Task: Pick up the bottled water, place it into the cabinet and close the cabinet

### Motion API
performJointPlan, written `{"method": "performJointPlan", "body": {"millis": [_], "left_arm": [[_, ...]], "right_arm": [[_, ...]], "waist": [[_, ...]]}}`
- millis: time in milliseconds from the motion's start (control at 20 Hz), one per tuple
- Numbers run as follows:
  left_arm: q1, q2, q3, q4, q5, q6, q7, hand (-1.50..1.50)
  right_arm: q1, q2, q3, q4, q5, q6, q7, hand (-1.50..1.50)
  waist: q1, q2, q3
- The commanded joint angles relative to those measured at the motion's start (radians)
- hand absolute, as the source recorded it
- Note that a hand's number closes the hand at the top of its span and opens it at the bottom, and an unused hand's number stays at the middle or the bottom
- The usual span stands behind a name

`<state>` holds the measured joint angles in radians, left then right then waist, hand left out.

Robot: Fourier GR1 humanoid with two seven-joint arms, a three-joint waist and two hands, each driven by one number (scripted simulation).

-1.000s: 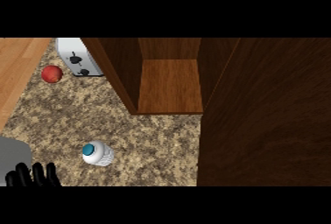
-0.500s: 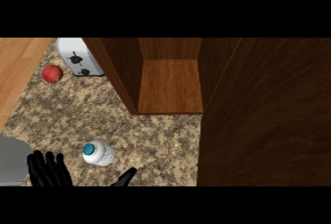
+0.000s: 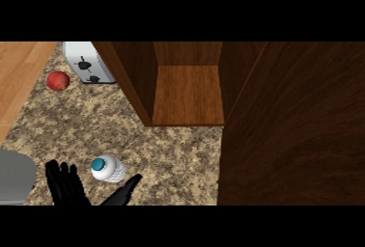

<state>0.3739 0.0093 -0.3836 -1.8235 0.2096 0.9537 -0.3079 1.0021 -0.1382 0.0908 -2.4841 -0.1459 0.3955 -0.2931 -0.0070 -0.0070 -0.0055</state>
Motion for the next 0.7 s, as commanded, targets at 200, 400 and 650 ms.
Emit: {"method": "performJointPlan", "body": {"millis": [200,400,650], "left_arm": [[-0.016,-0.009,0.138,0.292,0.313,-0.218,-0.344,-1.5],[-0.139,-0.009,0.256,0.431,0.37,-0.285,-0.392,-1.5],[-0.121,-0.009,0.237,0.586,0.474,-0.345,-0.578,-1.5]], "right_arm": [[0.113,-0.025,-0.069,-0.102,-0.108,0.057,-0.049,-1.5],[0.156,-0.005,-0.045,-0.158,-0.072,0.06,-0.048,-1.5],[0.169,0.008,-0.038,-0.153,-0.06,0.071,-0.062,-1.5]], "waist": [[-0.007,0.001,0.001],[-0.013,0.005,0.003],[-0.005,0.005,0.003]]}}
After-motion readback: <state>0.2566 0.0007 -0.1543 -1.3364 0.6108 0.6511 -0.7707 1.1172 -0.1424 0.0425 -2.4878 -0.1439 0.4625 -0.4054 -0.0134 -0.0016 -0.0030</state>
